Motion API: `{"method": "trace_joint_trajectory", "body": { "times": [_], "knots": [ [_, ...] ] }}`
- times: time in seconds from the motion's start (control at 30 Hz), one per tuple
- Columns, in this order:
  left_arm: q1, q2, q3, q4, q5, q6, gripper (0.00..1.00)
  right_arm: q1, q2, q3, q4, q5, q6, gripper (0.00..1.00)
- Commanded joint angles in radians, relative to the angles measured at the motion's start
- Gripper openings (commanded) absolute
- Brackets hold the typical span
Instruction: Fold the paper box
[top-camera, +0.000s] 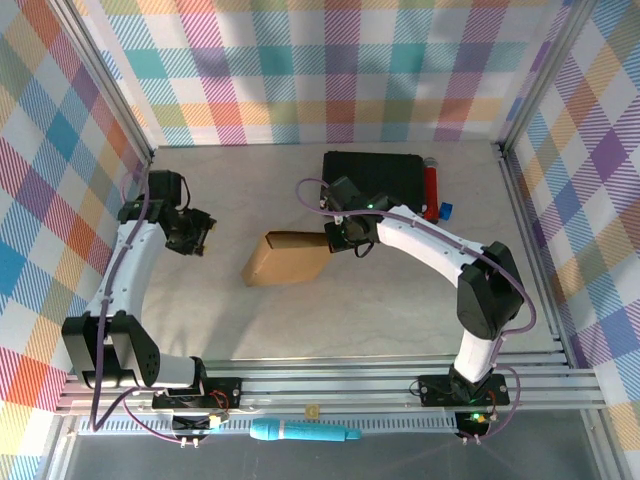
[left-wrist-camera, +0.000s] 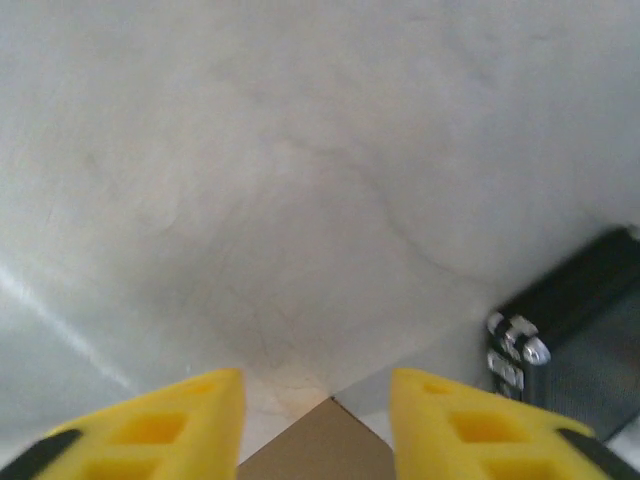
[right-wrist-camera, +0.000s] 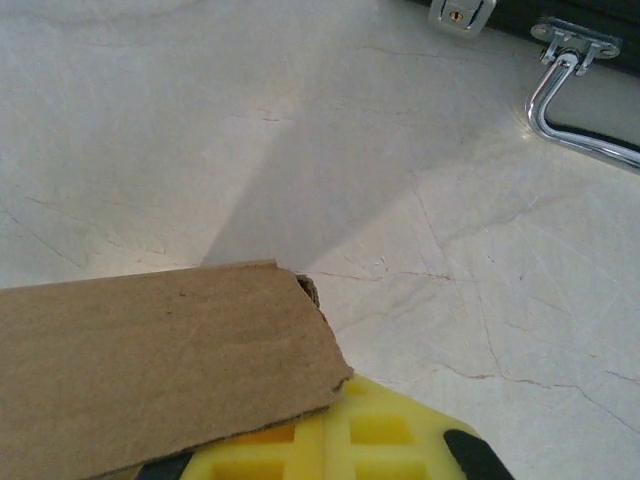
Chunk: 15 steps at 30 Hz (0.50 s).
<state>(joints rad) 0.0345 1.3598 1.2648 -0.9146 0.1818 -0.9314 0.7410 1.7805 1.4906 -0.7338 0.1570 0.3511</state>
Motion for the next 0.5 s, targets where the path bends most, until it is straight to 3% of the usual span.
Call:
{"method": "trace_joint_trajectory", "body": {
  "times": [0.0,0.27,0.47],
  "knots": [
    [-0.036,-0.025,0.061,-0.060,0.024,0.347,0.30,0.004,0.022,0.057,-0.088,0.002,-0.017,0.00],
    [-0.200,-0.097,0.166,-0.099,-0.030,0.430,0.28,0.004,0.060,0.143,-0.147,0.013,-0.003,0.00],
    [-0.295,-0.113,0.208,-0.155,-0.008,0.461,0.27,0.004,0.074,0.171,-0.164,0.018,-0.004,0.00]
  ]
}}
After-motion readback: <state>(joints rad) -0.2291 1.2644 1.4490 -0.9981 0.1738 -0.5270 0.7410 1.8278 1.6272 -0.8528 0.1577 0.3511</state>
